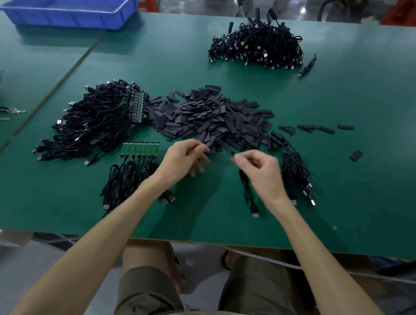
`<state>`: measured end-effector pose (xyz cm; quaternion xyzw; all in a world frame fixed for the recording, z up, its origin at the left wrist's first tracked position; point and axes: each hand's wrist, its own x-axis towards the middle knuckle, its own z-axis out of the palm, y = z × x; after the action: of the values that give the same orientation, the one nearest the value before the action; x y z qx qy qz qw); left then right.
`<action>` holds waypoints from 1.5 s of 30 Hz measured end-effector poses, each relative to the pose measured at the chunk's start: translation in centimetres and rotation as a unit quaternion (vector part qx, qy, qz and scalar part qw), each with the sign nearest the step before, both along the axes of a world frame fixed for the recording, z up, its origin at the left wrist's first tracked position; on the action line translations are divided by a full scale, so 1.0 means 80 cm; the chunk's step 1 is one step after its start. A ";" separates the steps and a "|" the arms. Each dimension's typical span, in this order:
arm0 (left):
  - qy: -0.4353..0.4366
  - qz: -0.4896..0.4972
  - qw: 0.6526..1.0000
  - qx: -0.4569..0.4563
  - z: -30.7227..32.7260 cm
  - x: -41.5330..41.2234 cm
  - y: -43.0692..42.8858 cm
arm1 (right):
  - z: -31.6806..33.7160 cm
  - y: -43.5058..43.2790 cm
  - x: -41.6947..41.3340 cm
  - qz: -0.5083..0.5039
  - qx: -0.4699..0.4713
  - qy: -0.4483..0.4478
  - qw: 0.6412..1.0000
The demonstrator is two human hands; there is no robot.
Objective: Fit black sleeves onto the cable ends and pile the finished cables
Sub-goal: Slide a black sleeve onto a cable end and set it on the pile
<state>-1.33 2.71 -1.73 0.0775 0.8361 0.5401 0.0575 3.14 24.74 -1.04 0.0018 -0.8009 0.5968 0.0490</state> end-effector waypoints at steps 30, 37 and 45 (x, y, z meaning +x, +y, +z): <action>0.060 -0.030 0.986 -0.153 0.039 0.013 0.000 | 0.032 -0.012 0.000 0.082 0.204 0.014 0.975; 0.064 -0.069 0.983 -0.159 0.034 0.018 0.002 | 0.008 -0.052 0.011 0.071 0.065 -0.067 0.993; 0.046 -0.044 0.983 -0.173 0.035 0.017 0.002 | -0.004 -0.049 0.007 0.027 0.002 -0.103 0.994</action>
<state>0.02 2.90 1.09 0.1279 0.9143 0.3804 0.0547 3.73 20.83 -1.38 -0.0382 -0.8023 0.5936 -0.0498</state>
